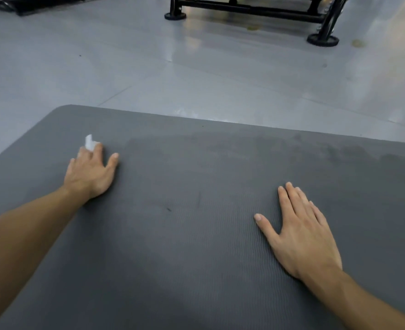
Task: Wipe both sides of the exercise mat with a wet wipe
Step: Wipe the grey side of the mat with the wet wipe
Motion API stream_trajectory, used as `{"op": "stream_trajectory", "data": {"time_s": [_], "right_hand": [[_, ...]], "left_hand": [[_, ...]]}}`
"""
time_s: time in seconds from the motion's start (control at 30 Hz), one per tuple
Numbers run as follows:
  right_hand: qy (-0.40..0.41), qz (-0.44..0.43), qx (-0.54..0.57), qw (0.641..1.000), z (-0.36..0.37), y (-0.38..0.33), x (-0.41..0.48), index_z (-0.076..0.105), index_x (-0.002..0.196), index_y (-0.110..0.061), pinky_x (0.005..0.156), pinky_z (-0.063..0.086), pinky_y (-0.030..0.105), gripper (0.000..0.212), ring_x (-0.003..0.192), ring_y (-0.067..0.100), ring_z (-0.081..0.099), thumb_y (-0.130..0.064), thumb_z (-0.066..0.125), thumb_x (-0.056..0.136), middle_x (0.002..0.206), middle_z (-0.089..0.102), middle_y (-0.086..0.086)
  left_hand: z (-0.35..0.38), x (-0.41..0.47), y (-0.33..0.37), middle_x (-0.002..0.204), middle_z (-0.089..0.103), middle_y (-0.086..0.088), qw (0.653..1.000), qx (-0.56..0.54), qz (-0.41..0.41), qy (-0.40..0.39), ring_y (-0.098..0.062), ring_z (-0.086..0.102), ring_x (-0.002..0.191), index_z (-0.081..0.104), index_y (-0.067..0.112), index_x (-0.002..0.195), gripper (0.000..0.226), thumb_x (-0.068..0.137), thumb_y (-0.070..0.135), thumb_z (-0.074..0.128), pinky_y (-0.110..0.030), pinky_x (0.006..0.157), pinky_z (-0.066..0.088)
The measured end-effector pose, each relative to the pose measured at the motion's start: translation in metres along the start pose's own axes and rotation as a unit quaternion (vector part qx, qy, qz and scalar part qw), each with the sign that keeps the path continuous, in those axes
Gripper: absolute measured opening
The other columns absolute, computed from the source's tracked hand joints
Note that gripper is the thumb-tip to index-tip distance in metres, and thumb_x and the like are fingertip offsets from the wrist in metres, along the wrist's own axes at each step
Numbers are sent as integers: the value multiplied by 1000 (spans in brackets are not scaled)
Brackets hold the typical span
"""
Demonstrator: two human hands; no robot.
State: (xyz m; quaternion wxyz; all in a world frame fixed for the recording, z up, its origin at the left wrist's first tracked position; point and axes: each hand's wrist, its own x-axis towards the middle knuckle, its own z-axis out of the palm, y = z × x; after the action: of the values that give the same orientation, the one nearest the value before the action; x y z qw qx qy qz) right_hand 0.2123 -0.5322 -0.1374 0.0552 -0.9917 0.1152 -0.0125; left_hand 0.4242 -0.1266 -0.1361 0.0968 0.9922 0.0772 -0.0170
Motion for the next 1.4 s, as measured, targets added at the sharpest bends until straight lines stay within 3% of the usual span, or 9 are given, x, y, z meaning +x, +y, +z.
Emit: {"op": "stream_trajectory", "data": {"time_s": [0.13,0.3,0.47,0.6,0.73,0.9,1.03,1.23,1.4], "right_hand": [[1,1,-3,1000,1,0,0,11,163,-20,127,10,36,96,156,11,0,-80,1,89,170,3,-4],[-3,3,1,1000,0,0,-1,9,163,-22,127,8,35,97,156,10,-2,-81,0,88,170,1,-6],[5,2,7,1000,1,1,0,12,163,-22,127,9,34,96,156,10,0,-81,2,88,170,4,-6],[12,1,1,1000,3,2,0,16,162,-21,127,12,35,96,156,10,3,-82,3,88,170,8,-5],[17,4,1,1000,5,1,1,23,160,-19,126,15,37,99,156,12,8,-83,5,87,169,14,-4],[9,19,-1,1000,8,1,6,28,159,-17,125,19,41,103,155,15,14,-85,6,84,168,19,-2],[1,22,-14,1000,7,0,7,25,160,-18,125,18,41,104,155,15,13,-86,5,83,169,17,-2],[-6,8,-14,1000,1,-6,3,20,162,-18,126,14,38,99,156,13,7,-82,5,87,170,11,-2],[-12,0,-7,1000,1,1,2,10,163,-22,127,9,36,96,156,11,1,-81,2,88,170,3,-5]], "left_hand": [[16,-26,72,171,6,-7,986,-19,163,-36,-21,5,158,2,14,164,82,102,63,27,-39,128,5],[30,-69,141,171,-5,8,953,-5,291,-83,-10,-7,157,-3,26,163,79,101,68,21,-41,128,-3],[18,-50,79,171,9,5,983,-64,170,-31,-15,12,156,24,28,159,75,97,68,16,-45,126,9],[2,-45,-18,172,2,6,997,-5,72,-39,-16,3,158,17,31,161,70,100,66,15,-45,126,3],[-18,-58,-109,172,0,7,999,2,-39,-14,-19,7,157,17,31,162,74,99,70,18,-48,127,7],[-20,-63,-115,172,0,3,998,-13,-54,-16,-19,4,157,17,26,162,75,100,68,22,-45,127,5],[-1,-55,-28,172,-4,-2,996,13,79,-41,-23,-6,158,4,12,163,86,100,67,19,-38,128,-2],[23,-92,97,172,-3,0,971,18,230,-63,-21,-8,157,-1,14,163,82,102,63,22,-39,128,-1],[28,-104,101,172,-1,9,941,27,330,-63,-13,-8,157,-1,23,164,85,96,72,16,-38,128,6]]}}
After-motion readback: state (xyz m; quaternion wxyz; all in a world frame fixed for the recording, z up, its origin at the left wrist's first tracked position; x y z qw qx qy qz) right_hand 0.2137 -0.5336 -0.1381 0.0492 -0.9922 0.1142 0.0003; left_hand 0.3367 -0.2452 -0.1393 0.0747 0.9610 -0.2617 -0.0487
